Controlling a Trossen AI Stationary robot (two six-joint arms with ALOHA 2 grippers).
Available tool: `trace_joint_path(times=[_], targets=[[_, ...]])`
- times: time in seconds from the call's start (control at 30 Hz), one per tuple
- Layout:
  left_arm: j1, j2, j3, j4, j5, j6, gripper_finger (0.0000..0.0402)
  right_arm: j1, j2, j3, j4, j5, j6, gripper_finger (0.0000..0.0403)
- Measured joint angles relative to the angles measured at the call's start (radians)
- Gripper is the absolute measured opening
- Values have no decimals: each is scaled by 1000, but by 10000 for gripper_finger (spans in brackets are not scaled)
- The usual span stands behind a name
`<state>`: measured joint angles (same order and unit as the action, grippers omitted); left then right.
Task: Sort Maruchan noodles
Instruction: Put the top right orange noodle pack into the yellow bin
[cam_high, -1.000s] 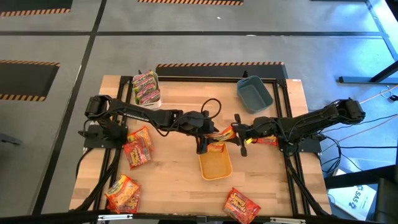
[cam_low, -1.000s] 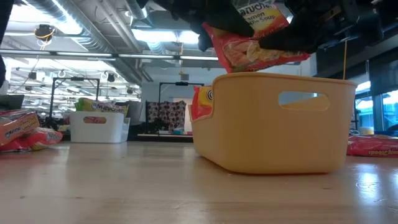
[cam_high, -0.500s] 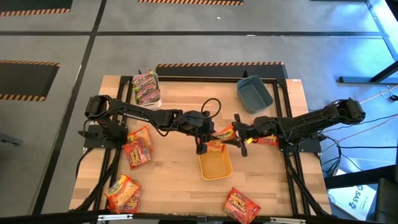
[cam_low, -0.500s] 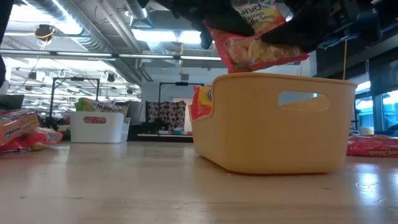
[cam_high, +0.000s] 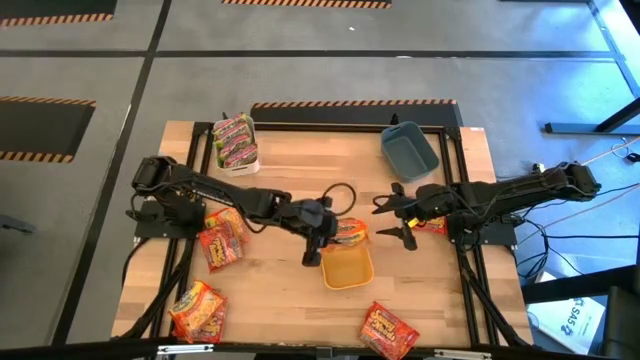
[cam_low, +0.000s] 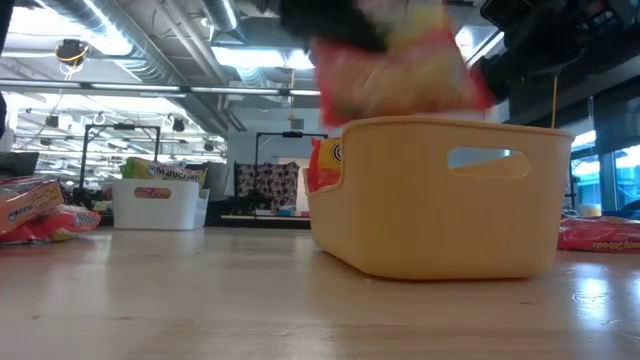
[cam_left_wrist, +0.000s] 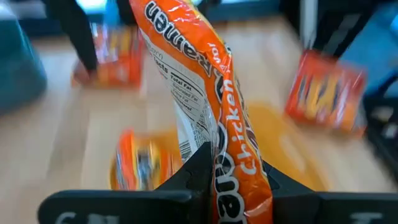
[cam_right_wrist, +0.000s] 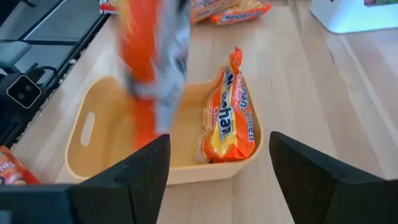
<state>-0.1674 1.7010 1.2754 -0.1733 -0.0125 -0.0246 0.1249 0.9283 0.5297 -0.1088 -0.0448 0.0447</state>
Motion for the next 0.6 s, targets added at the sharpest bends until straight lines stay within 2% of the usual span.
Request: trace_joint_path(times=[0.1, 0.3, 0.6], targets=[[-8, 37, -2, 2, -29, 1, 40, 0, 2, 0, -1, 0, 2, 257], [-4, 93, -1, -28, -22, -9, 40, 0, 8, 0, -1, 2, 3, 257], [1, 94, -1, -36, -67, -10, 40, 0, 8, 0, 2, 2, 4, 257]])
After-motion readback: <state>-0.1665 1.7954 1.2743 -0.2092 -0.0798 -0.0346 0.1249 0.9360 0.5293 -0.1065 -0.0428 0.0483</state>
